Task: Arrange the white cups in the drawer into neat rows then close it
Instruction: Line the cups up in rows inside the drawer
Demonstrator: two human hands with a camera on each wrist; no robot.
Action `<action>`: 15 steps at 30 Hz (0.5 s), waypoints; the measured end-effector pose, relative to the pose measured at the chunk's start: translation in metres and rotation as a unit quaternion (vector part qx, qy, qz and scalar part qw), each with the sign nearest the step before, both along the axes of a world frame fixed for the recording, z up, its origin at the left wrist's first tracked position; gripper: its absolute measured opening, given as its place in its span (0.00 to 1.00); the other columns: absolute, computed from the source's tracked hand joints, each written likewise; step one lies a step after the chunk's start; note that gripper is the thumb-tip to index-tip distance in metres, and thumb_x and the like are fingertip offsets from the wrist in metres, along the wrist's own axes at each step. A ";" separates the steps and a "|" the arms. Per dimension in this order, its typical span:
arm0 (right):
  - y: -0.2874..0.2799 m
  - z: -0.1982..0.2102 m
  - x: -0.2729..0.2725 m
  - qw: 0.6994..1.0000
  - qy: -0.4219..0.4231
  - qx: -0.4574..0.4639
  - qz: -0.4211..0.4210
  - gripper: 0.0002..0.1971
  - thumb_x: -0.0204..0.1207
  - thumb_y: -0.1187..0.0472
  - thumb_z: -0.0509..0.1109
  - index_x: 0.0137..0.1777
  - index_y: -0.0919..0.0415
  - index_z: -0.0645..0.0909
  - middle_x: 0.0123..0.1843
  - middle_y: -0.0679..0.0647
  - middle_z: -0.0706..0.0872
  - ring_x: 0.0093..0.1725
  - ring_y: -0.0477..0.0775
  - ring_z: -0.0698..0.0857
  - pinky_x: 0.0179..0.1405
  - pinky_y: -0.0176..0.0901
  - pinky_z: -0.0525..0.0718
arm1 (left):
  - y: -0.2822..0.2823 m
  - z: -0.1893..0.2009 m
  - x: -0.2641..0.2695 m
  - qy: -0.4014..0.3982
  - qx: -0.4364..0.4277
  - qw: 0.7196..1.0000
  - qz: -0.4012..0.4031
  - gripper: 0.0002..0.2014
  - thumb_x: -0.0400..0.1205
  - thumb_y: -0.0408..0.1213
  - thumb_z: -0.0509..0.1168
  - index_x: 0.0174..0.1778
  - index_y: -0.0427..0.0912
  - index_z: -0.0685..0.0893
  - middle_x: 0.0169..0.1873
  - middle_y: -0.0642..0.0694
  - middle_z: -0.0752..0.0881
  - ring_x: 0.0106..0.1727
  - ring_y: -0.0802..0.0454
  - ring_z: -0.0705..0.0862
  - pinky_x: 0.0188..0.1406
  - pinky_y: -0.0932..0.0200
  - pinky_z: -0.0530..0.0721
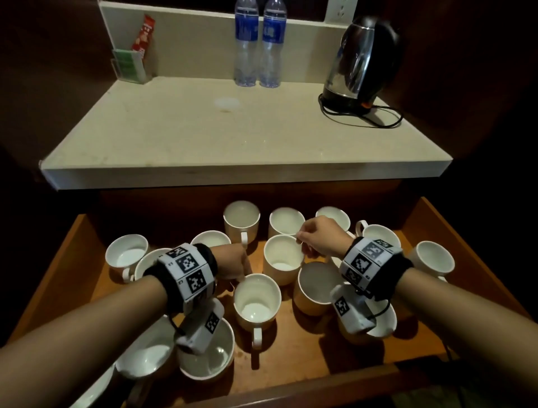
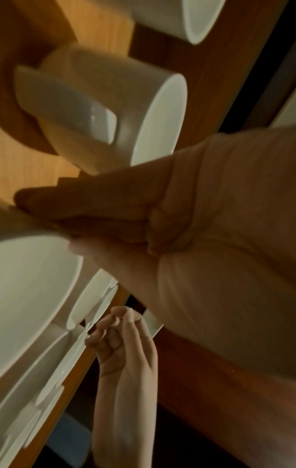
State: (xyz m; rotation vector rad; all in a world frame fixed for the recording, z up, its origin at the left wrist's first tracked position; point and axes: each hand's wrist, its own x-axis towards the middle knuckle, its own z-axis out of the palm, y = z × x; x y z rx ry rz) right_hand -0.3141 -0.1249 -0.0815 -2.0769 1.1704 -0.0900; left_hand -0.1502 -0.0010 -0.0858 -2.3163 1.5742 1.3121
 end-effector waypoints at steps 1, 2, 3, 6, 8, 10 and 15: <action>-0.002 -0.001 0.001 1.000 -0.006 -0.007 -0.008 0.10 0.81 0.65 0.63 0.40 0.65 0.82 0.26 0.53 0.83 0.17 0.42 0.79 0.15 0.26 0.73 | 0.001 0.000 0.002 -0.008 0.002 1.000 -0.007 0.12 0.80 0.32 0.66 0.58 0.41 0.87 0.50 0.47 0.89 0.40 0.58 0.83 0.41 0.68 0.81; -0.004 -0.002 0.001 1.000 -0.009 -0.011 -0.014 0.10 0.81 0.65 0.63 0.41 0.65 0.82 0.26 0.53 0.82 0.18 0.43 0.79 0.15 0.26 0.72 | 0.001 0.000 0.003 -0.012 0.004 1.000 -0.009 0.12 0.80 0.33 0.66 0.58 0.40 0.87 0.53 0.46 0.89 0.42 0.58 0.83 0.41 0.68 0.81; -0.005 -0.004 0.002 1.000 -0.010 -0.017 -0.017 0.09 0.81 0.65 0.63 0.42 0.65 0.82 0.26 0.54 0.83 0.18 0.42 0.79 0.14 0.25 0.71 | 0.002 0.001 0.005 -0.010 0.005 1.000 -0.005 0.12 0.80 0.33 0.66 0.59 0.39 0.87 0.55 0.45 0.88 0.42 0.58 0.83 0.39 0.70 0.81; -0.007 -0.006 0.004 0.998 0.017 -0.058 -0.012 0.08 0.80 0.64 0.63 0.46 0.62 0.84 0.36 0.56 0.86 0.25 0.39 0.82 0.19 0.23 0.71 | 0.000 0.004 0.009 0.008 -0.013 0.999 0.028 0.14 0.81 0.32 0.65 0.62 0.38 0.84 0.57 0.44 0.87 0.43 0.59 0.82 0.35 0.73 0.80; -0.009 -0.006 0.003 0.996 0.044 -0.077 -0.009 0.10 0.81 0.63 0.62 0.53 0.63 0.85 0.47 0.58 0.88 0.41 0.50 0.87 0.33 0.30 0.74 | -0.006 0.005 0.010 0.040 -0.053 0.995 0.076 0.14 0.81 0.30 0.63 0.63 0.36 0.82 0.51 0.41 0.87 0.41 0.56 0.82 0.34 0.71 0.81; -0.011 -0.006 0.001 0.995 0.068 -0.067 -0.007 0.13 0.81 0.64 0.60 0.57 0.63 0.84 0.54 0.59 0.89 0.53 0.57 0.87 0.42 0.38 0.74 | -0.013 0.004 0.007 0.098 -0.085 0.983 0.132 0.12 0.82 0.27 0.60 0.60 0.34 0.82 0.42 0.40 0.85 0.35 0.55 0.81 0.27 0.72 0.80; -0.012 -0.005 -0.005 0.992 0.107 -0.051 0.032 0.16 0.79 0.69 0.58 0.56 0.60 0.87 0.59 0.56 0.88 0.59 0.56 0.84 0.51 0.41 0.78 | -0.026 0.001 -0.010 0.185 -0.048 0.964 0.184 0.05 0.82 0.24 0.58 0.44 0.34 0.78 0.37 0.36 0.77 0.32 0.48 0.75 0.29 0.63 0.74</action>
